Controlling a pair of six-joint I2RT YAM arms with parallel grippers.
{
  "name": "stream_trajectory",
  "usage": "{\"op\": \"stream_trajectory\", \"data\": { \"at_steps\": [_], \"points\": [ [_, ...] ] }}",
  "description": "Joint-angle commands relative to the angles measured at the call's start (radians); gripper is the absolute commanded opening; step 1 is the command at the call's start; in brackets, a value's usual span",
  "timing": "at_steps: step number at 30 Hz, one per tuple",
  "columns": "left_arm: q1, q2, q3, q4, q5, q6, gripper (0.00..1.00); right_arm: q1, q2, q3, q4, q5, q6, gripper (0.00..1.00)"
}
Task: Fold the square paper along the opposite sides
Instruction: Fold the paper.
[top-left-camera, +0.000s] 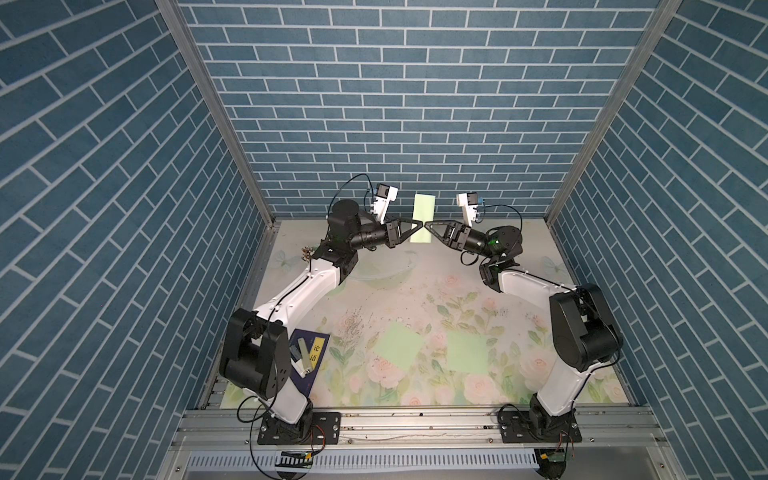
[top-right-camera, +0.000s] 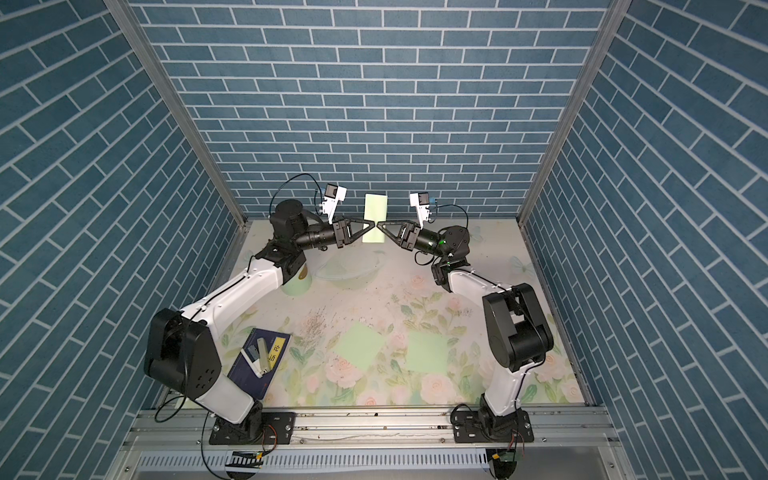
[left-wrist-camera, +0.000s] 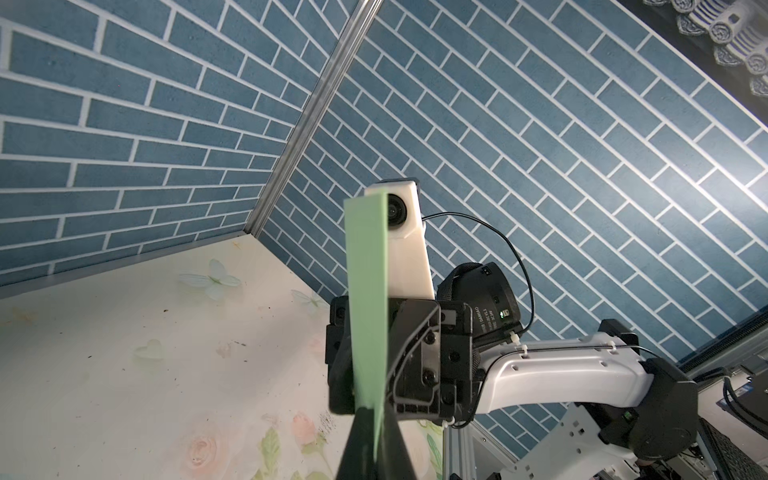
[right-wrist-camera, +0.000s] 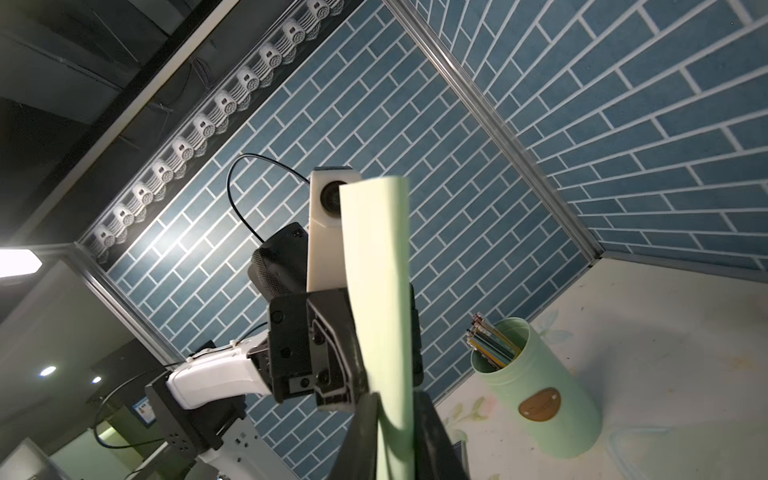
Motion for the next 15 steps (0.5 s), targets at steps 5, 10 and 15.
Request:
{"op": "stream_trajectory", "data": {
  "at_steps": [5, 10, 15],
  "points": [
    [0.001, -0.013, -0.005, -0.081, -0.007, 0.074, 0.0, -0.005, -0.056, -0.051, 0.055, -0.008, -0.013, 0.17],
    [0.004, 0.067, 0.058, -0.365, -0.051, 0.228, 0.0, -0.043, -0.114, -0.153, -0.074, -0.017, -0.137, 0.52],
    [-0.01, 0.285, 0.161, -0.804, -0.152, 0.489, 0.0, -0.023, -0.328, -0.321, -0.664, 0.316, -0.796, 0.53]
  ]
}}
